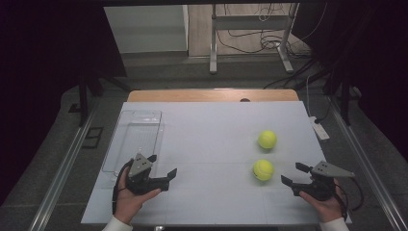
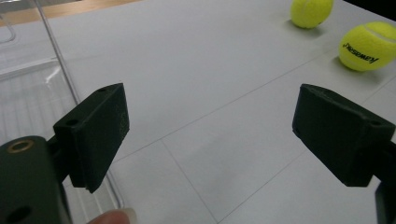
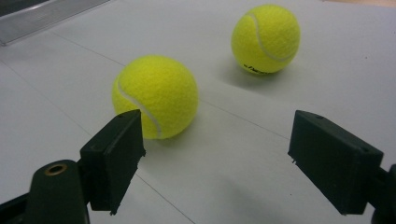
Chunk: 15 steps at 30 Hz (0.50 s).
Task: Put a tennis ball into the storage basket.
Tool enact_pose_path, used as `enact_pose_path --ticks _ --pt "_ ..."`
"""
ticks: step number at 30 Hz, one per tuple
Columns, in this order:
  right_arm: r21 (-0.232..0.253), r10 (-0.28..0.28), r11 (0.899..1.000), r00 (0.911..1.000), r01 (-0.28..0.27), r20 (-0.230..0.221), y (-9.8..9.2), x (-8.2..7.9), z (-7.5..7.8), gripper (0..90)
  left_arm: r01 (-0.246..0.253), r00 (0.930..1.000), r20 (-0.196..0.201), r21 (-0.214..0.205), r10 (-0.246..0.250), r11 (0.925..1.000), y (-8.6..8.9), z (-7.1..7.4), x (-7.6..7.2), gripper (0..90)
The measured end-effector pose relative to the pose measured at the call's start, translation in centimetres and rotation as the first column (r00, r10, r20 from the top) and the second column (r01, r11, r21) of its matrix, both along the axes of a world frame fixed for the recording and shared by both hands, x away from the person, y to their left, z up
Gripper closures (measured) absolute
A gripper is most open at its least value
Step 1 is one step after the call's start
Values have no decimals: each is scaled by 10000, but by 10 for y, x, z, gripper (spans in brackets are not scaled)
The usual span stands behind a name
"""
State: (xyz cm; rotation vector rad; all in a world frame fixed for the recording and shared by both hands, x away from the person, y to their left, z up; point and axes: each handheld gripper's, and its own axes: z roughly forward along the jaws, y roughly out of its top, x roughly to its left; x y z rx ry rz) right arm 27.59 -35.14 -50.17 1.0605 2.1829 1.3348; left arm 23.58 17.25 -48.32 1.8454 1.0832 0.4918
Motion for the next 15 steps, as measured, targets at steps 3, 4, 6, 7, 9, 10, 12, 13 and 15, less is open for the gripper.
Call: enact_pose_path --ticks 3,4,6,7,9,10,12,13,15 --pt "-71 63 10000 10000 -64 -37 3 2 -1 183 4 10000 -44 -5 -4 10000 0 0 1 120" --pt "-64 92 9999 9999 -92 -52 3 3 -1 183 -3 10000 -51 -11 3 10000 0 0 1 120" --pt "-98 128 9999 9999 -129 -63 4 3 -2 183 -34 10000 -55 -74 33 10000 1 1 2 120" --pt "-91 128 9999 9999 -129 -72 4 4 -2 183 -32 10000 -52 -100 31 9999 1 1 2 120" --pt "-24 124 9999 9999 -124 -94 5 4 -2 184 -44 10000 -43 -151 43 9999 1 2 2 120" --pt "50 123 9999 9999 -123 -105 5 4 -2 184 -44 10000 -43 -151 43 9999 1 2 2 120" --pt "113 192 9998 9998 -191 -83 7 3 -1 185 29 10000 -17 -174 -30 9998 -2 4 4 121" --pt "64 223 9997 9997 -222 -76 8 3 -1 184 68 10000 -25 -169 -68 9998 -3 4 5 121" --pt "-107 343 9994 9994 -343 -25 12 2 0 185 127 9999 -90 -146 -128 9998 -7 3 7 121"
